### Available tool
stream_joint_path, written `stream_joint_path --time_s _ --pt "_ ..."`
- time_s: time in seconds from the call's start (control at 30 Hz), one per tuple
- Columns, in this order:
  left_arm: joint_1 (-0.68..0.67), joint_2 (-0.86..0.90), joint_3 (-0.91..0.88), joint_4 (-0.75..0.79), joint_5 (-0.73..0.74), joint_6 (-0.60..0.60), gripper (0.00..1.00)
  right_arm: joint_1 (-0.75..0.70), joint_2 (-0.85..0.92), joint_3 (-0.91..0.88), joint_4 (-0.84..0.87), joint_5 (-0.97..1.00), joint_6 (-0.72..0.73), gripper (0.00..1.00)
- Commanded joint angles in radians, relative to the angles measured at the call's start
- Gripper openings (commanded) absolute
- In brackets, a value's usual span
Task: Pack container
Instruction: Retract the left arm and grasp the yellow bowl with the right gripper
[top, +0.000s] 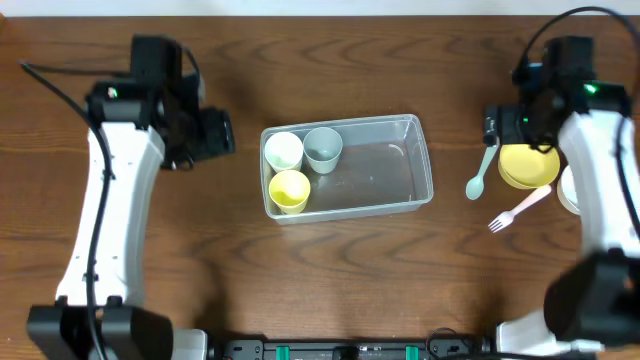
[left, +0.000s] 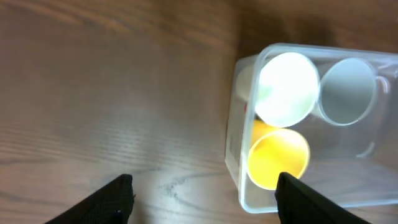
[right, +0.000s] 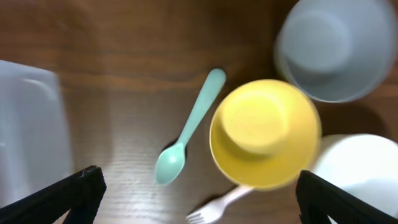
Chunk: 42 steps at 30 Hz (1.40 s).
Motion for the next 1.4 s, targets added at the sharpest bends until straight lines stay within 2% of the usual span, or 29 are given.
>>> stream_joint_path --time_s 0.0,0.17,0.47,0.57,0.8,0.93,1.1,1.37 --pt "0.0 -0.109 -0.141 0.048 0.013 -0.021 0.74 0.006 0.06 -0.005 0.013 0.023 -0.029 0.99" --pt "0.0 -0.214 -0.339 0.134 0.013 -0.02 0.75 0.005 0.153 -0.006 0.018 0.024 -0.029 0.99" --pt "0.0 -0.236 -0.397 0.154 0.013 -0.02 0.75 -0.016 0.304 -0.006 0.026 0.023 0.014 0.76" --pt "0.0 -0.236 -0.397 0.154 0.013 -0.017 0.75 -0.017 0.333 -0.006 0.023 0.024 0.028 0.63" --pt "0.0 -0.236 -0.397 0.154 0.013 -0.012 0.75 -0.026 0.337 -0.006 0.023 0.024 0.035 0.42" --pt "0.0 -0.236 -0.397 0.154 0.013 -0.012 0.75 -0.038 0.337 -0.006 0.027 0.024 0.04 0.33" --pt "0.0 -0.236 -0.397 0.154 0.013 -0.012 0.74 -0.048 0.337 -0.006 0.032 0.024 0.043 0.26" --pt "0.0 -0.236 -0.397 0.154 0.013 -0.012 0.75 -0.048 0.337 -0.006 0.035 0.024 0.043 0.07"
